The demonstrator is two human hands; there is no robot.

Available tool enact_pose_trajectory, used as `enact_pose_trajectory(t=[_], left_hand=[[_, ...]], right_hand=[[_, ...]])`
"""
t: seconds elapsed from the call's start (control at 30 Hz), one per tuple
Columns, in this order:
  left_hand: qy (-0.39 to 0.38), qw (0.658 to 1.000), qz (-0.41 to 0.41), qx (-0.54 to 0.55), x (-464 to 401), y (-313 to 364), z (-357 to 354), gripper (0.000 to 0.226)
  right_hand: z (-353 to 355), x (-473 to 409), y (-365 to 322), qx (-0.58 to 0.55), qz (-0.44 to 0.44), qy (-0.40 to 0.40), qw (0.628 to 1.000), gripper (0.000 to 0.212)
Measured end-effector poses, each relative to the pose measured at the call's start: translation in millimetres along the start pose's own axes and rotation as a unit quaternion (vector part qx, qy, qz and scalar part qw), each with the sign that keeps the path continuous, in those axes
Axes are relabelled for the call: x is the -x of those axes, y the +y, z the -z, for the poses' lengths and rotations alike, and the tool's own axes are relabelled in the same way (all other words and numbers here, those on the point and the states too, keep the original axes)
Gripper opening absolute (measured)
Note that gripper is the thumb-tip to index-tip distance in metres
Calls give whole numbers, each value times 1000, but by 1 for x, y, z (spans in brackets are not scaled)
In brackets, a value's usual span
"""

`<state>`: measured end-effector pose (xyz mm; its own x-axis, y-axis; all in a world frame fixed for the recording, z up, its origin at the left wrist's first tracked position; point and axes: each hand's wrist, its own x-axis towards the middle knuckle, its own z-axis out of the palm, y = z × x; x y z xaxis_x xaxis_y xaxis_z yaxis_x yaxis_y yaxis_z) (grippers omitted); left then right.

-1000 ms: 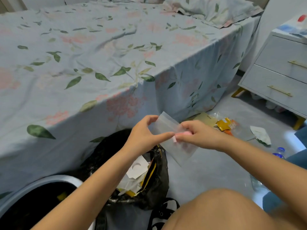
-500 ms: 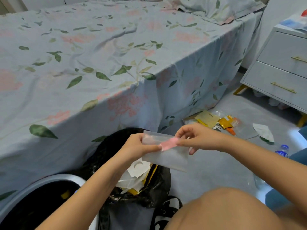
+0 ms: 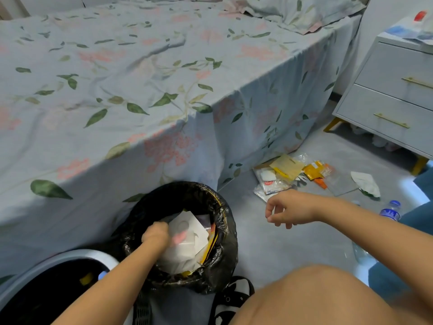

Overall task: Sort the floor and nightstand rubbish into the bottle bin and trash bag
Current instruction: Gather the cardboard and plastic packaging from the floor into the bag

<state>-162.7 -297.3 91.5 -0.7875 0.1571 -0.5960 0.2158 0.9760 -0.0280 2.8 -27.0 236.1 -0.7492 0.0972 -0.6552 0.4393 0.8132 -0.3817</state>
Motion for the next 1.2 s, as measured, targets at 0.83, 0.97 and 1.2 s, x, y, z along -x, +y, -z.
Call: enact_pose_trajectory(t=[0.83, 0.97, 1.2], left_hand=[[137, 897, -394, -148, 45, 296, 23, 31], [133, 860, -444, -213, 26, 349, -11, 32], [88, 844, -484, -215, -6, 407, -68, 37]], right_hand=[[-17, -39, 187, 43, -149, 190, 970, 29], [-65, -62, 278, -23, -311, 246, 918, 49], [-125, -96, 382, -185, -475, 375, 774, 88]])
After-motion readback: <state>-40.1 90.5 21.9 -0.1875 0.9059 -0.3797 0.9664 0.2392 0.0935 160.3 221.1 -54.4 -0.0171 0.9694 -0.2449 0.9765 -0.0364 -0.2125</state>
